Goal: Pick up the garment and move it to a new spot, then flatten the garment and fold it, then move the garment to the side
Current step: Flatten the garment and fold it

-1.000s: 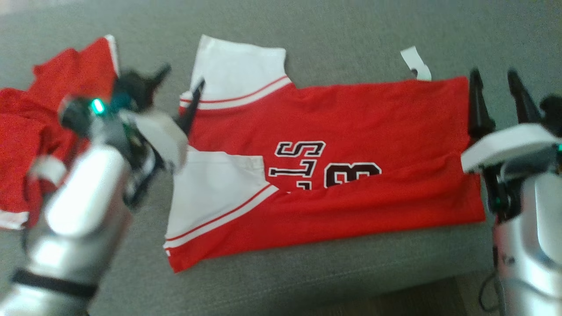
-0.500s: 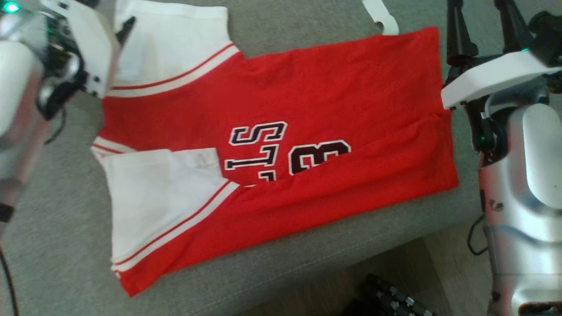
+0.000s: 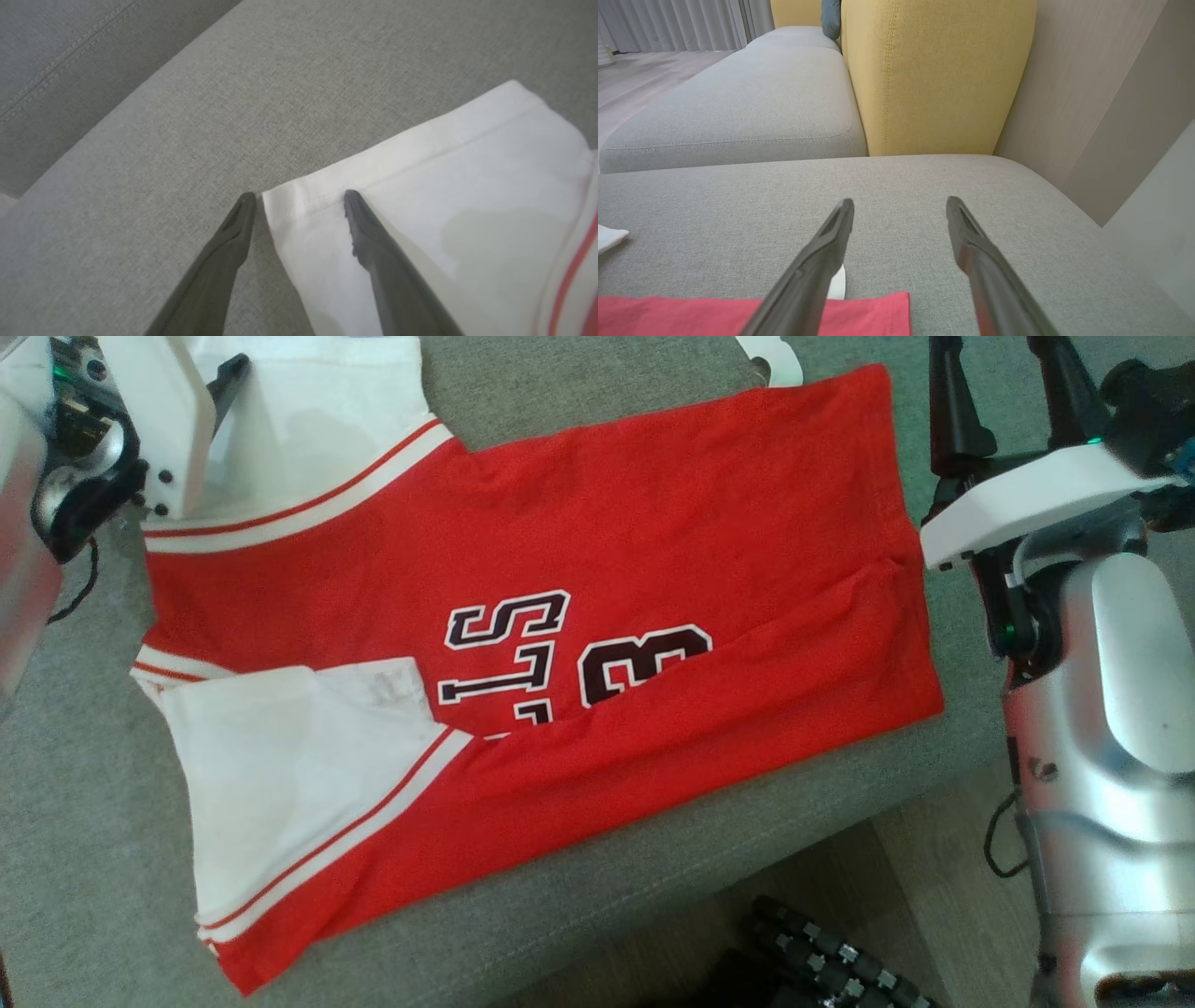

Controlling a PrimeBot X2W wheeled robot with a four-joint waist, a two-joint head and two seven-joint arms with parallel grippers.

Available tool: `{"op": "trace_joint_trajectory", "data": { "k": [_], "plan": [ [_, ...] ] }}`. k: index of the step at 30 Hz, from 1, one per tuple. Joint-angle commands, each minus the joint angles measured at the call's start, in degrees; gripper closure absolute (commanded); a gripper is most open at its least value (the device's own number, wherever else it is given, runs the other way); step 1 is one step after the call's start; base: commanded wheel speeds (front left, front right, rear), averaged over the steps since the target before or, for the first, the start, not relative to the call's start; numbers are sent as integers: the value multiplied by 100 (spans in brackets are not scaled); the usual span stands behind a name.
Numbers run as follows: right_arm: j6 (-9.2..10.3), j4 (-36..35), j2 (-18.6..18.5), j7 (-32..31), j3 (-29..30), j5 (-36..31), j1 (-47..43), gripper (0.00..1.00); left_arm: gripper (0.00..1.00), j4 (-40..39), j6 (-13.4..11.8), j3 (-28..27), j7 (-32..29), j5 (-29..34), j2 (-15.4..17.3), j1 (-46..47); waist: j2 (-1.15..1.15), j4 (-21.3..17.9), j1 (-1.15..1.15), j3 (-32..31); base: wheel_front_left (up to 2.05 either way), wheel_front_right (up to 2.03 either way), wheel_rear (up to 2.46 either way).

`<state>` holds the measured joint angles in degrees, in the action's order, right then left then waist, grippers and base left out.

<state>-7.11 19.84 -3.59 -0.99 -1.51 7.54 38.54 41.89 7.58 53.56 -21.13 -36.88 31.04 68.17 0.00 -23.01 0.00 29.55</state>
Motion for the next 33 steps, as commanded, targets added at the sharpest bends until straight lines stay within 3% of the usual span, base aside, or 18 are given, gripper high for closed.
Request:
{"op": "trace_joint_trajectory", "data": {
  "k": [1,3,7,19,33],
  "plan": [
    [-37,-167,48,37,-68,7,207,0,0,-31,-9,-68,-82,-104,240,297,0,11,0,6,0,0,0],
    [-37,-159,48,25,-38,-10,220,0,100,-24,-9,50,-151,-242,230,325,0,40,0,9,0,0,0],
    [-37,-104,25,-8,38,-13,252,0,100,-53,-9,173,-127,-443,206,374,0,136,0,-9,0,0,0],
    [-37,954,-443,-909,507,263,250,0,100,-28,-14,97,1154,-441,-262,398,0,888,0,-224,0,0,0],
    [-37,1955,-776,-1460,642,393,596,0,100,-215,-10,267,1433,-558,-346,361,0,1155,0,-98,0,0,0]
  ]
}}
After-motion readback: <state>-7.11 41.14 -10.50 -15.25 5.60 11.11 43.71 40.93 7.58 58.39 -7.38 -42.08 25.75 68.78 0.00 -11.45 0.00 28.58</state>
